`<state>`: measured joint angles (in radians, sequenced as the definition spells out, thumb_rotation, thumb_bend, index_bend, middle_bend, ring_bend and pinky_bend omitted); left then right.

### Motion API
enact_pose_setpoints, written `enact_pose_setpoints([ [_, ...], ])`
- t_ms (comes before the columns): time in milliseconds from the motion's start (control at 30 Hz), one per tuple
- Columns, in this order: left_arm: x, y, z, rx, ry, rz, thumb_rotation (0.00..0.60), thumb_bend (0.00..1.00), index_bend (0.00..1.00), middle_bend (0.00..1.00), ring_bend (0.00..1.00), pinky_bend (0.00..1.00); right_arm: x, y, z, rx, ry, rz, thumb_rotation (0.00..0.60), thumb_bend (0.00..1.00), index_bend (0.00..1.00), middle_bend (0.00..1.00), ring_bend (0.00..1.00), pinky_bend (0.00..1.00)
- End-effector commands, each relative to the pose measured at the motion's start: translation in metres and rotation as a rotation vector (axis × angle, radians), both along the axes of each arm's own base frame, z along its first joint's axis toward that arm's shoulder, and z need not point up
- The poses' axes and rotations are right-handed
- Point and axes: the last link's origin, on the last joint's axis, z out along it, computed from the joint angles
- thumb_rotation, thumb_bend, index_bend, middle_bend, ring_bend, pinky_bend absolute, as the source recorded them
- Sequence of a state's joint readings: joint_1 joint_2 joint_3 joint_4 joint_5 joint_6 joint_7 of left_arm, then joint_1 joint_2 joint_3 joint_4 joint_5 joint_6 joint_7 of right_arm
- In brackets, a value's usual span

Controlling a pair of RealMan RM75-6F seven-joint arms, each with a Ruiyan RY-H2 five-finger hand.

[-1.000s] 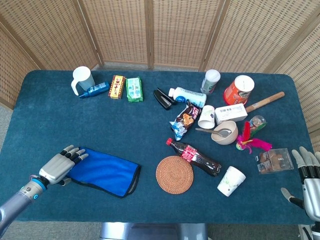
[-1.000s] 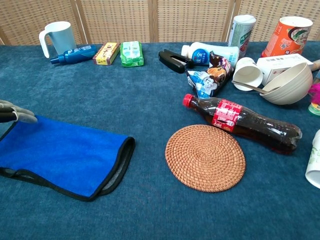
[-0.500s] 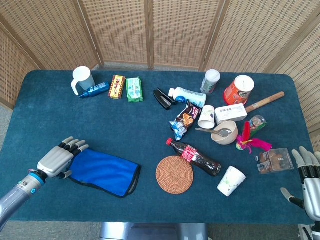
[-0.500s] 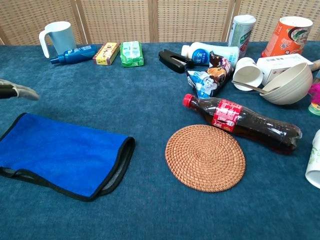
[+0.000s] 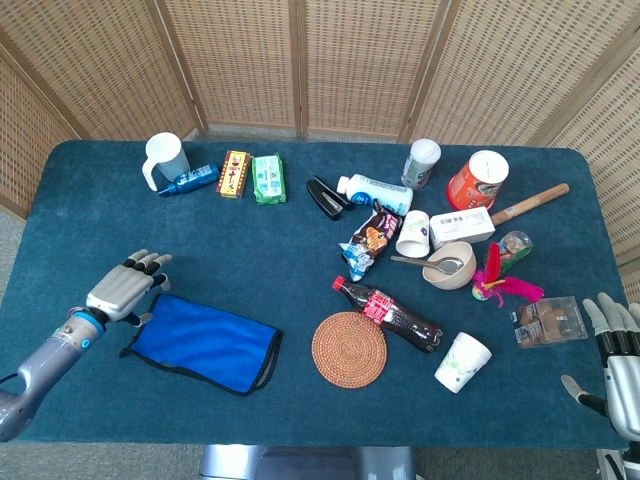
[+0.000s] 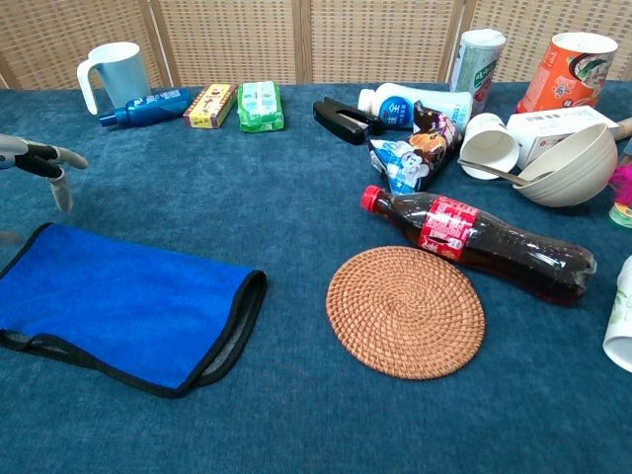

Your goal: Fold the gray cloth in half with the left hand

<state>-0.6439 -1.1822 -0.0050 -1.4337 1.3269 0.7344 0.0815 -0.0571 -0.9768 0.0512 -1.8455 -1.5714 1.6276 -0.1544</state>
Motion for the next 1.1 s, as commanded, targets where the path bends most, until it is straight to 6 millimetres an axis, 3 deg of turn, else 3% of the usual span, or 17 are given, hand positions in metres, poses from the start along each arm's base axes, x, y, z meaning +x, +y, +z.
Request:
enact_pose_setpoints([
  [33,0.0,0.017,-0.004,0.006,0.038,0.032,0.6,0.34,0.33,0.0,0.0,0.0,-0.001,-0.001,0.0,0.0,0.0,-0.003,0.6,0.0,0.0,0.0,0.0,0.0],
  [500,0.01,0.026,-0.013,-0.003,0.054,0.055,0.6,0.34,0.33,0.0,0.0,0.0,0.0,0.001,0.001,0.0,-0.004,0.001,0.6,0.0,0.0,0.0,0.0,0.0],
  [1100,0.018,0.024,-0.025,-0.041,0.091,0.05,0.6,0.36,0.41,0.0,0.0,0.0,-0.001,0.001,0.001,0.002,-0.006,0.002,0.6,0.0,0.0,0.0,0.0,0.0],
])
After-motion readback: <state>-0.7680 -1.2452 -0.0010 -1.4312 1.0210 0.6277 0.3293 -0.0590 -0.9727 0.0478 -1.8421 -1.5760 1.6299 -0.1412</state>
